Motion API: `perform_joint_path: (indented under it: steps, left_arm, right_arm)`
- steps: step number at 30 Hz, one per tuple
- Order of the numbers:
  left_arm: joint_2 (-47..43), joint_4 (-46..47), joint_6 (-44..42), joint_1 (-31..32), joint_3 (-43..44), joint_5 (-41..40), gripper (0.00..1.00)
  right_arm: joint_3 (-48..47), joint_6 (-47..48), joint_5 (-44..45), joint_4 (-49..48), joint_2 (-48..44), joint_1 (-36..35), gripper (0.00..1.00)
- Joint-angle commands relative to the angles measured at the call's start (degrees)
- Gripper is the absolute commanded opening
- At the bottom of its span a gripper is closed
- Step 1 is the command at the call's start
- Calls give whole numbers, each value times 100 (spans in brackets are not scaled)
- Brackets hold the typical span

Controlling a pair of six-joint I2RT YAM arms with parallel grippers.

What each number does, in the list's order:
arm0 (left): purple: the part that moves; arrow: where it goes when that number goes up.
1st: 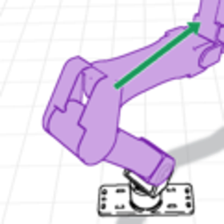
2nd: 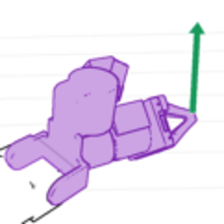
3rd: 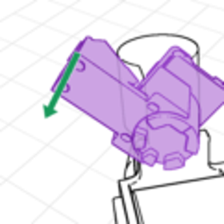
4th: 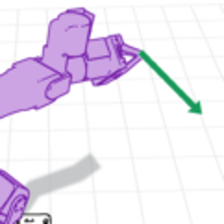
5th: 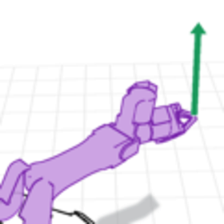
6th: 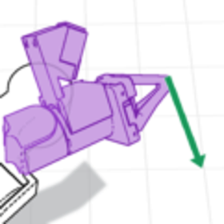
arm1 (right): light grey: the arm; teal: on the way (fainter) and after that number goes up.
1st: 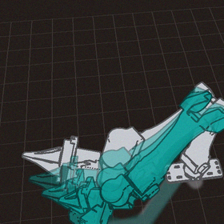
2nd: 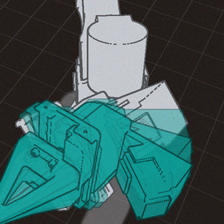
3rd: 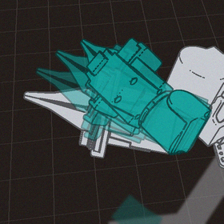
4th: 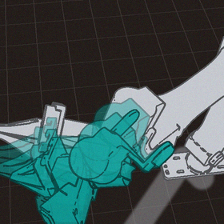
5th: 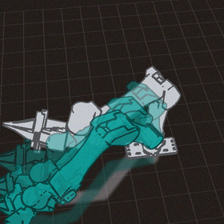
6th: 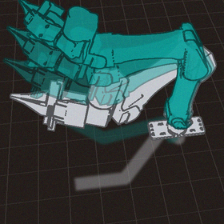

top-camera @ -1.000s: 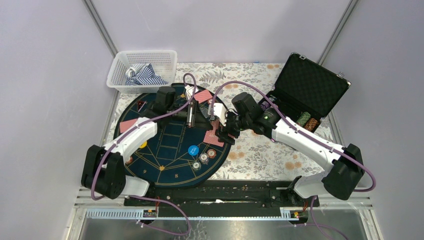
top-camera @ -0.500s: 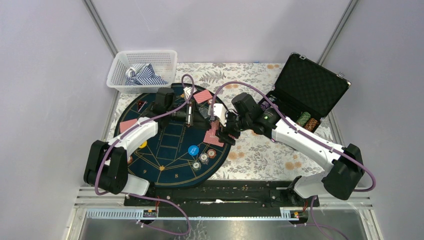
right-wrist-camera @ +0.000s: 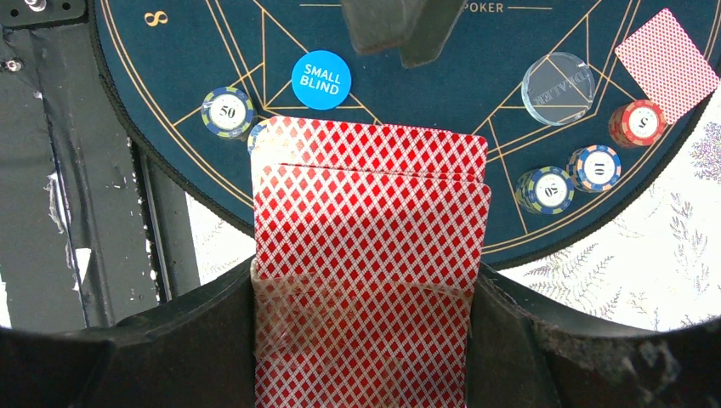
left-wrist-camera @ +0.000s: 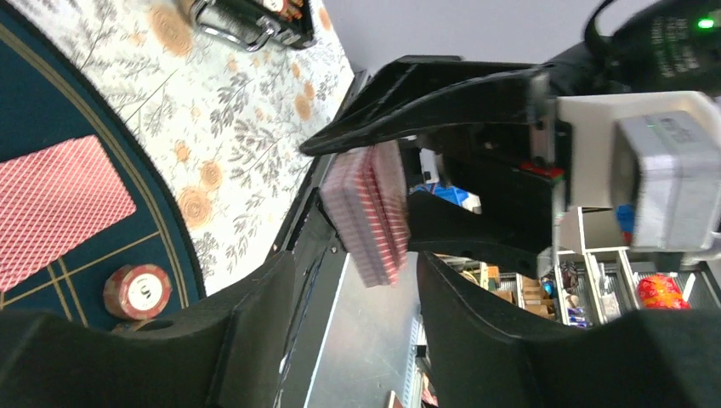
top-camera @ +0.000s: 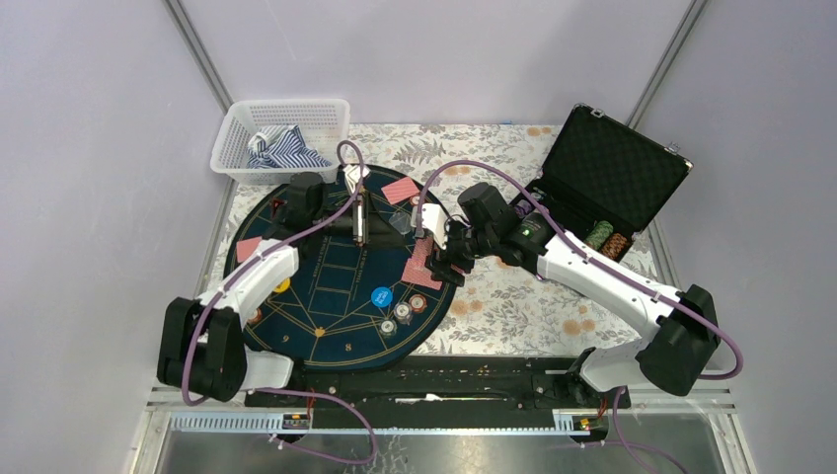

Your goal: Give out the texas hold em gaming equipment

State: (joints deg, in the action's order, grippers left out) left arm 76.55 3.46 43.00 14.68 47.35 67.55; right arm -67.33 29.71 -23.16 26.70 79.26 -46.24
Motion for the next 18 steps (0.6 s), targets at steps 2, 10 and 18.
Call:
perform_joint_path:
  steps: [2,10,18]
  left_arm:
    - [-306,681,178,227,24,65,62]
    - [222,705,270,527,16,14,56]
    - [203,721,382,416,-78,74,33]
  right_arm:
    - [-277,-3,-94,-216,-121,-77,17]
    - [-308,-1,-36,-225,-93,-78,17]
    - [-255,7,56,-256,-176,-78,16]
